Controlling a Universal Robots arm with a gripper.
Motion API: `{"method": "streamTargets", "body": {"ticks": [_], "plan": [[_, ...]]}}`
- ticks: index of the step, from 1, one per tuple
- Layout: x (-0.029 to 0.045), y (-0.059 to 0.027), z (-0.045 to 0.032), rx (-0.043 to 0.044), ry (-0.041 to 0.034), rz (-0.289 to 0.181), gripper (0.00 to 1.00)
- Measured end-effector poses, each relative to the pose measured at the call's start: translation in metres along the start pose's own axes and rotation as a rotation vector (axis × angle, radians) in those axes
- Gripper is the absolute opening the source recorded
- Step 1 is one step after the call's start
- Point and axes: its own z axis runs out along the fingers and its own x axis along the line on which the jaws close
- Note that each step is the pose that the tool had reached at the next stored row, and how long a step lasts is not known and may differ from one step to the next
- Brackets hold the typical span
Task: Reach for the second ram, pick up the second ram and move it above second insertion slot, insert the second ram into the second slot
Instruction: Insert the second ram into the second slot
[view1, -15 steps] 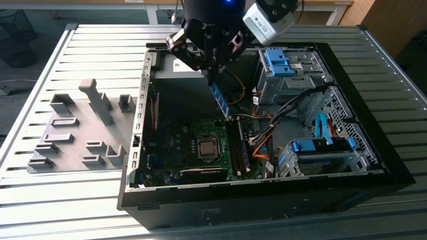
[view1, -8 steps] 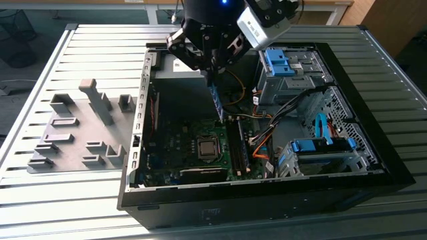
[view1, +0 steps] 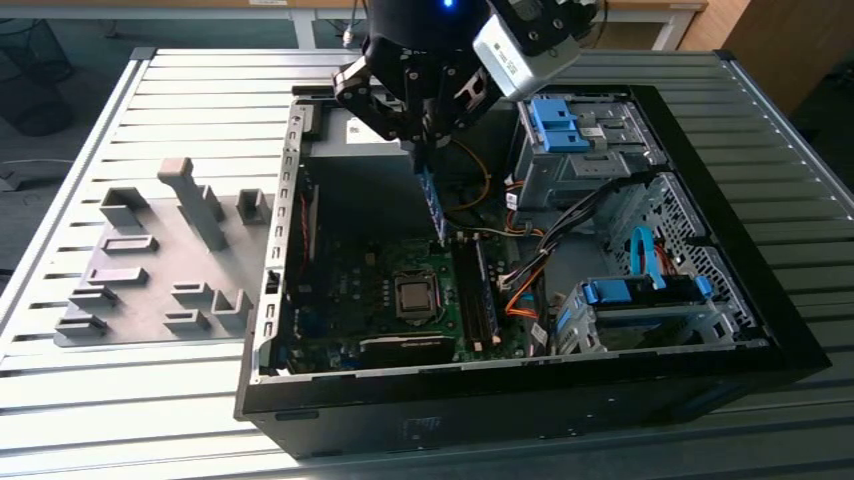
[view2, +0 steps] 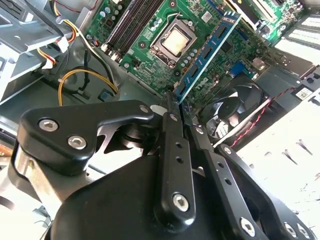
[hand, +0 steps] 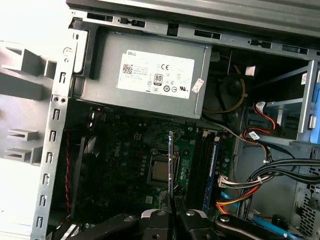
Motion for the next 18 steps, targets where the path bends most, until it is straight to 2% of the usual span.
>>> {"method": "streamTargets", "body": {"ticks": [4, 10, 14, 18], "plan": [[-0.0008, -0.0001, 0.0003, -0.0002, -0.0002, 0.004, 0.14], [-0.0026, 0.0, 0.0024, 0.0001, -0.0003, 0.065, 0.14], [-0.0106, -0.0011, 0.0038, 0.0, -0.0004, 0.07, 0.14], [-0.011, -0.0011, 0.0038, 0.0001, -0.0003, 0.07, 0.14]]}}
